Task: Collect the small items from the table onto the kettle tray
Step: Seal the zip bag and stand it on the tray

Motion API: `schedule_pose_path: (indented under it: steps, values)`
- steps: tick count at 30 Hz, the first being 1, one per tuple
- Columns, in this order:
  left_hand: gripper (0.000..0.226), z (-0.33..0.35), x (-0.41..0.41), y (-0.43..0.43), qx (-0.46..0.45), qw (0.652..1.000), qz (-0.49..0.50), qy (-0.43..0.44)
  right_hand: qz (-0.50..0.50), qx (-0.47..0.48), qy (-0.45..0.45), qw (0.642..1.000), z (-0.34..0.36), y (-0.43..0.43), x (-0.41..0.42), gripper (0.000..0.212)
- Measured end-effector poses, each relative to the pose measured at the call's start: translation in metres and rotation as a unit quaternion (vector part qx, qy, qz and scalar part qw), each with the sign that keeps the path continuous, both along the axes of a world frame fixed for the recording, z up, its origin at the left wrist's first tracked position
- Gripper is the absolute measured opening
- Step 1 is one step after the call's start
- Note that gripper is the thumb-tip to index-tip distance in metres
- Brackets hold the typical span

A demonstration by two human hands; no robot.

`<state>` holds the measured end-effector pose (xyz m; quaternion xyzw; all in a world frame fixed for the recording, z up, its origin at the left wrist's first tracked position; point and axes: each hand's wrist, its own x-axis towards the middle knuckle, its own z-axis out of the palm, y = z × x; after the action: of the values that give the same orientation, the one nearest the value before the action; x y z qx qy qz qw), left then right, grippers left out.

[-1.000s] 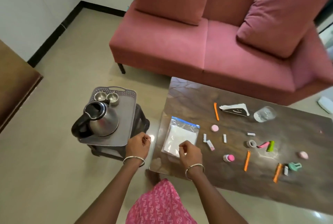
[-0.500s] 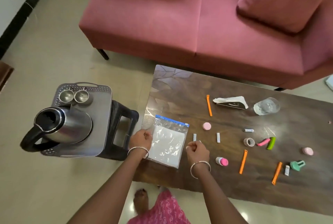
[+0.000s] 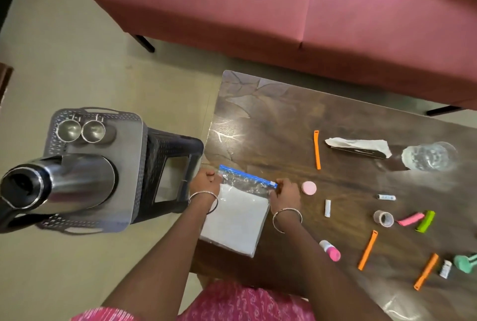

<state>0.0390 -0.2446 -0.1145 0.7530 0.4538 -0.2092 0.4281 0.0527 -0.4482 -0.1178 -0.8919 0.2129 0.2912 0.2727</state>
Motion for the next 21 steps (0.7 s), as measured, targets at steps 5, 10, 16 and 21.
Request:
schedule_pose_path:
  steps: [5,10,16,21]
  values:
    - [0.011,-0.013,0.006,-0.007,-0.017,1.000,0.021,-0.016,0.031,-0.007,0.004,0.999,-0.012,0.002,0.007,0.017]
    - [0.009,-0.014,0.000,-0.003,-0.035,0.999,0.007,-0.041,-0.013,0.050,-0.005,0.999,-0.001,-0.002,0.008,0.006]
    - [0.013,0.023,-0.011,0.013,-0.165,0.976,0.096,-0.105,-0.056,0.179,-0.054,0.981,0.046,-0.011,0.012,0.023]
    - [0.010,0.095,-0.025,0.023,-0.209,0.956,0.073,-0.191,-0.105,0.267,-0.102,0.952,0.110,-0.023,0.006,0.024]
